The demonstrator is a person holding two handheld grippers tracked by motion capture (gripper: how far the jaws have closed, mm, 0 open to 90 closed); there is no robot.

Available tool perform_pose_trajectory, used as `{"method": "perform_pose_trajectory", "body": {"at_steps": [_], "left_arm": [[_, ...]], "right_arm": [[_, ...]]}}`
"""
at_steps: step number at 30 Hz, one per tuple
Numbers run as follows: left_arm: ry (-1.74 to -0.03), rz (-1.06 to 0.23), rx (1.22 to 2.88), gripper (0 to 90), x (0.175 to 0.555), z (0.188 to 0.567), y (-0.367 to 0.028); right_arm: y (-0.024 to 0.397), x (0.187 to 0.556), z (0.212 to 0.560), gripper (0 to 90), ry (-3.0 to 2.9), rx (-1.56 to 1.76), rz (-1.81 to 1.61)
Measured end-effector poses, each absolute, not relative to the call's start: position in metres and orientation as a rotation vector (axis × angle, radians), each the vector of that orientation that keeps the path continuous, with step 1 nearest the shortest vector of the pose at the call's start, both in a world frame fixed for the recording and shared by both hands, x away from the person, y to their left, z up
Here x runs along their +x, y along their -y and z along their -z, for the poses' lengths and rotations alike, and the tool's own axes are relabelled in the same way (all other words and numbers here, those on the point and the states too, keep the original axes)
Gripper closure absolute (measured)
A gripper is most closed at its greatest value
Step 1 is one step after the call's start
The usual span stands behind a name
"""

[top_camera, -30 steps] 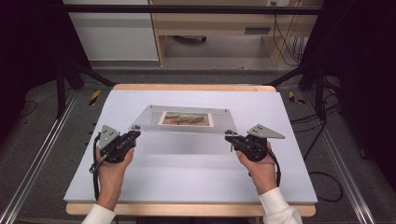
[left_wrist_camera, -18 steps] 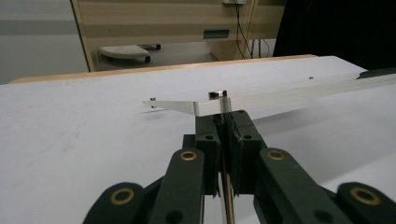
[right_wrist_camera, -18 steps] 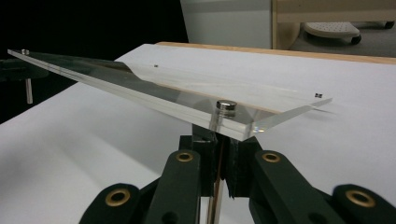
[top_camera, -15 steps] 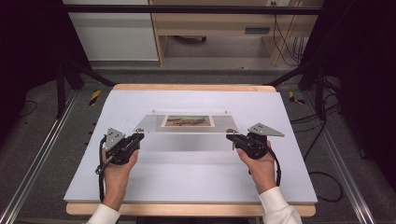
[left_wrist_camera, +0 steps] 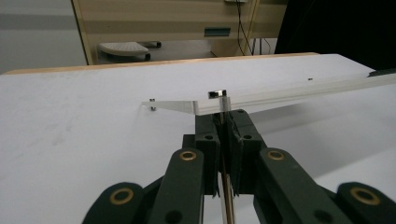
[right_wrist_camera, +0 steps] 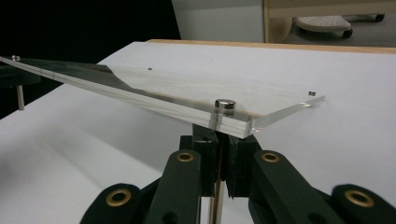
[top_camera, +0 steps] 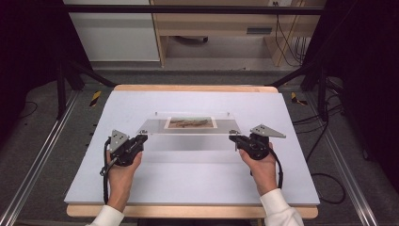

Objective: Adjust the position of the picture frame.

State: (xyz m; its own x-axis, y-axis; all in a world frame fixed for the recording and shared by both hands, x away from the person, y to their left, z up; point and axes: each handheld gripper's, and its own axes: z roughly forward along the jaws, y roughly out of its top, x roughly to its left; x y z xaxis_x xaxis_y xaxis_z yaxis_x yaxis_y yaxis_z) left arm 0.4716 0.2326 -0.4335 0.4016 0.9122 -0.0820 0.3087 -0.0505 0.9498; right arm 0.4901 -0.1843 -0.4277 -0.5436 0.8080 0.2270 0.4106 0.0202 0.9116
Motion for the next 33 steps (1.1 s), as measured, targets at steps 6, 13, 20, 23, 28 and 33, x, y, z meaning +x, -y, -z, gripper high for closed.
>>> {"method": "perform_pose_trajectory", "body": {"at_steps": [6,13,20,23,28,33], "left_arm": [[-1.117,-0.69,1.608,83.4,0.467,0.437,-0.235],[-1.12,-0.644,1.649,83.7,0.461,0.444,-0.239],[-1.122,-0.617,1.703,83.9,0.459,0.449,-0.24],[-1.124,-0.611,1.708,83.9,0.459,0.45,-0.241],[-1.128,-0.601,1.719,84.0,0.459,0.452,-0.241],[-1.144,-0.578,1.734,84.3,0.458,0.456,-0.242]], "right_arm": [[0.182,0.485,0.432,84.6,-1.96,1.249,-1.514],[0.182,0.477,0.442,84.9,-2.014,1.253,-1.478],[0.181,0.473,0.45,84.9,-2.059,1.269,-1.443],[0.181,0.473,0.451,84.9,-2.063,1.267,-1.441],[0.181,0.472,0.452,84.9,-2.079,1.272,-1.427],[0.179,0.47,0.456,84.9,-2.096,1.295,-1.4]]}}
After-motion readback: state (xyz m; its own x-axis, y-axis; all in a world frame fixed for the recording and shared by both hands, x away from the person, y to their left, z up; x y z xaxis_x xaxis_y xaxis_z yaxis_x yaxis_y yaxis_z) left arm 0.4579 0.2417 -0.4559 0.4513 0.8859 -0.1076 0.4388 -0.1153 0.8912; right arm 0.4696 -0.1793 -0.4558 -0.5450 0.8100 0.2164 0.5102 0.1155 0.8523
